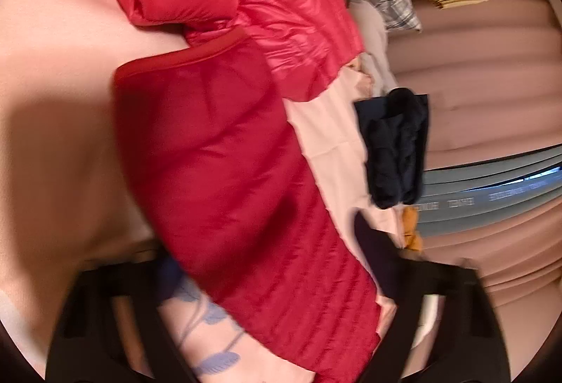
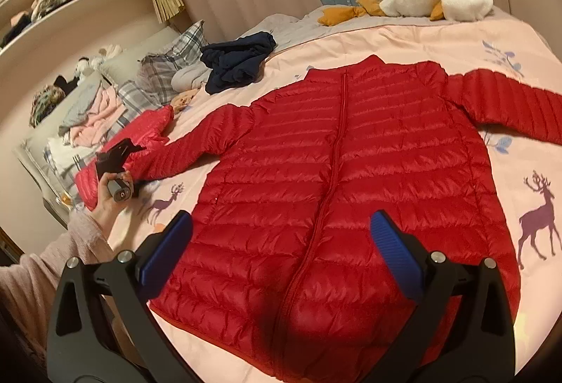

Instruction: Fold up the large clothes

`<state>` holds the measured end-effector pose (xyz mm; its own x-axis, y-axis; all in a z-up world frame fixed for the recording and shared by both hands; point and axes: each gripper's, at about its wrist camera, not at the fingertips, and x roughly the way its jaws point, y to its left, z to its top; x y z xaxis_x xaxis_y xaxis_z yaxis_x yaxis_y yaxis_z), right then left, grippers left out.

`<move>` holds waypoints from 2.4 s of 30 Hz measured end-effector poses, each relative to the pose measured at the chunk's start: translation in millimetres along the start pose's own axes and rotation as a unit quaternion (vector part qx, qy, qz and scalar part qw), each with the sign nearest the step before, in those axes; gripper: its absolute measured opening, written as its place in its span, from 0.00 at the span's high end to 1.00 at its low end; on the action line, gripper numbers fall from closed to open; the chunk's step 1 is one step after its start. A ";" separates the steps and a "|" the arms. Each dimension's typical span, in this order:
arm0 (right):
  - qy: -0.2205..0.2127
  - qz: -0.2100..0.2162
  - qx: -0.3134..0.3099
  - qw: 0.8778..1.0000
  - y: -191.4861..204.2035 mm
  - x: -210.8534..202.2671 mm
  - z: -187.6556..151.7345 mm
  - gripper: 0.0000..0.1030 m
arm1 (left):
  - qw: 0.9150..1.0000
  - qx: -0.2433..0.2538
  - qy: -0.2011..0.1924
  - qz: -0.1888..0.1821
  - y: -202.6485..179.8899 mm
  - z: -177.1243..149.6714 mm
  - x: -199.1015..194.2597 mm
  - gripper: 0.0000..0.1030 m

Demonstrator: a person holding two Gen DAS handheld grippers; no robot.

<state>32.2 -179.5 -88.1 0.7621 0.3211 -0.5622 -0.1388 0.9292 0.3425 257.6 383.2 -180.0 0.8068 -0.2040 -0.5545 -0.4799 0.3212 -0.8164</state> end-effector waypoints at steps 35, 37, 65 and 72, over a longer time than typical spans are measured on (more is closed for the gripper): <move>-0.013 -0.044 0.107 0.993 -90.2 -38.7 -31.0 0.02 | 0.797 0.573 0.184 0.041 -223.6 -436.4 61.7 0.87; -0.012 -0.043 0.114 0.992 -94.0 -40.3 -30.9 0.02 | 0.794 0.573 0.199 0.047 -217.1 -448.6 70.5 0.69; 0.037 -0.027 0.267 0.963 -170.8 115.0 101.7 0.17 | 0.921 0.232 0.284 -0.129 -107.4 -244.5 36.5 0.14; 0.045 -0.044 0.272 0.960 -176.7 160.5 119.2 0.44 | 0.931 0.187 0.279 -0.142 -118.3 -254.5 79.0 0.14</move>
<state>254.4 -314.0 -149.1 0.6950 0.2837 -0.6607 0.2924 0.7280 0.6201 290.4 93.7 -168.3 0.5285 -0.7447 -0.4075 -0.0370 0.4594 -0.8875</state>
